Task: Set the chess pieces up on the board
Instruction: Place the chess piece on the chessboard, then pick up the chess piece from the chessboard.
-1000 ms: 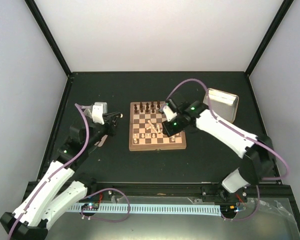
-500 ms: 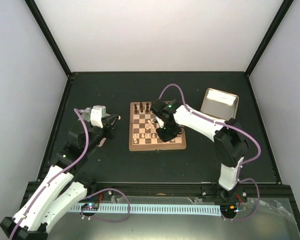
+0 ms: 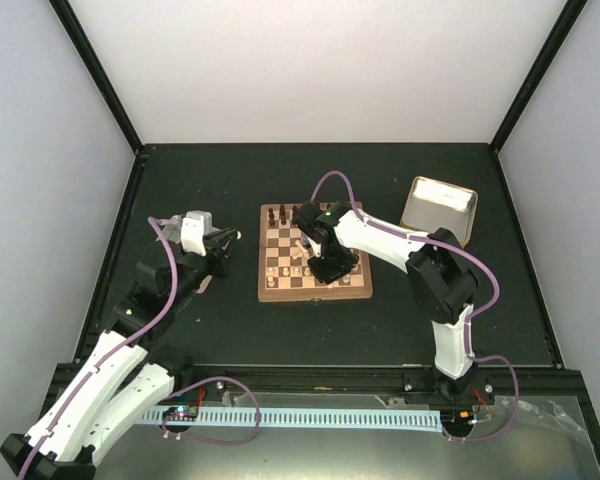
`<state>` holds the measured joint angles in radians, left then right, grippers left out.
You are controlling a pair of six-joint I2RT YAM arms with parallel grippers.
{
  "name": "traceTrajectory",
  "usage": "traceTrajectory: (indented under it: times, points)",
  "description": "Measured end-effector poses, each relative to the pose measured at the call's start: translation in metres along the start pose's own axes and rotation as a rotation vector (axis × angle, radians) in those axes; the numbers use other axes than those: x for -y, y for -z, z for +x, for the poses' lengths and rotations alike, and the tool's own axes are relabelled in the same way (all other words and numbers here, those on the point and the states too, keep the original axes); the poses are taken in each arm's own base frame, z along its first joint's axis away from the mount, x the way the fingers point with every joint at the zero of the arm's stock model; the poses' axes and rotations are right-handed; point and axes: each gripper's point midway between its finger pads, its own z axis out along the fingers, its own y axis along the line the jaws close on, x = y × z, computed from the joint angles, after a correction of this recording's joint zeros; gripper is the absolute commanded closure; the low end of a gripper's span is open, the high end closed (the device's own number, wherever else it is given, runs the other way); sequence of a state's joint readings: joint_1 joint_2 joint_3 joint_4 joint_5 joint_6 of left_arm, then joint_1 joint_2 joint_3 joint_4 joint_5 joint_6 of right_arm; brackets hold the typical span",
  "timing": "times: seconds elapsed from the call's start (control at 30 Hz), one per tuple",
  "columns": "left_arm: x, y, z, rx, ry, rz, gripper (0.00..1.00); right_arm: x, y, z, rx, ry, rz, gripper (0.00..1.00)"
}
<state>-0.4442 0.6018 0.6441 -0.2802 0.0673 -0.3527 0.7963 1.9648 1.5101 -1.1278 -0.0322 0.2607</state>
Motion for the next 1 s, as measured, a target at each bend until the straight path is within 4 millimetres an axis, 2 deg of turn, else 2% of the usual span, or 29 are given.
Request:
traceTrajectory:
  times: [0.13, 0.33, 0.5, 0.77, 0.83, 0.93, 1.0]
  points:
    - [-0.001, -0.001, 0.001, -0.003, 0.001, -0.001, 0.95, 0.0, -0.001, -0.004, 0.016, -0.003, -0.001, 0.76]
    - [-0.001, -0.001, 0.003, -0.006, 0.001, -0.002, 0.95, -0.002, -0.001, -0.01, 0.038, -0.006, -0.006, 0.82]
    - [-0.001, -0.001, 0.003, -0.005, 0.001, -0.002, 0.95, -0.002, 0.0, -0.012, 0.046, -0.008, -0.005, 0.73]
    - [-0.001, -0.001, 0.003, -0.005, 0.001, -0.002, 0.95, 0.001, -0.01, -0.001, 0.014, -0.01, 0.004, 0.72]
    - [-0.001, -0.001, 0.003, -0.005, 0.001, -0.002, 0.95, 0.002, -0.014, 0.003, 0.001, -0.011, 0.007, 0.77]
    - [-0.001, -0.001, 0.003, -0.005, 0.001, -0.002, 0.95, 0.003, -0.017, 0.007, -0.01, -0.012, 0.007, 0.88]
    - [-0.001, -0.001, 0.003, -0.005, 0.001, -0.002, 0.95, 0.003, -0.016, 0.006, -0.004, -0.018, 0.005, 0.91]
